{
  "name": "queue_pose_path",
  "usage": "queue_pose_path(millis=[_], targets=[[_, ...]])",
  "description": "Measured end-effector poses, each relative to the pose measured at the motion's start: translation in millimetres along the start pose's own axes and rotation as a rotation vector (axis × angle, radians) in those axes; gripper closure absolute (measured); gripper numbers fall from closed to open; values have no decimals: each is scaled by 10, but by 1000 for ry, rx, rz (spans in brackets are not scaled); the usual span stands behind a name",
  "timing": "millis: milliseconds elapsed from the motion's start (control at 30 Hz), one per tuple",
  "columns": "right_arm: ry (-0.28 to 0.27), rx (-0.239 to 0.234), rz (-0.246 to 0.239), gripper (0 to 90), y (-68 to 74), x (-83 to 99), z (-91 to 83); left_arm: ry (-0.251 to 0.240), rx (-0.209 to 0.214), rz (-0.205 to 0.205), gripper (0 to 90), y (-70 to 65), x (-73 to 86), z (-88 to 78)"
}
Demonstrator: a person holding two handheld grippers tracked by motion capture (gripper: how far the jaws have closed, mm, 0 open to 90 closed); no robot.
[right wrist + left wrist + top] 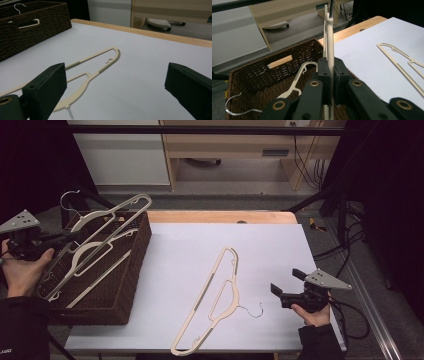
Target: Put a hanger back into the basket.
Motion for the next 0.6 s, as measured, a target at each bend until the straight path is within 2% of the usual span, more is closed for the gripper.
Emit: queue_pose_path(millis=[200, 333, 500, 600], targets=[[7, -1, 4, 44, 7, 4, 7, 31, 9, -10, 861, 159, 171, -20], [9, -1, 2, 44, 12, 7, 13, 57, 7, -14, 861, 221, 268, -20], [10, 1, 4, 44, 11, 10, 18, 64, 11, -32, 862, 282, 374, -34], [12, 0, 1, 44, 14, 13, 24, 97, 1, -30, 861, 296, 441, -12]])
Point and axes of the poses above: each handheld gripper's, and its own axes: z roughly forward along the jaws, x roughly out of its underside, y roughly to its left, the point moved 3 cm from there along z, roughly forward along the jaws, and after that the axes turned 5 degrees about x, right-handed, at the moved point
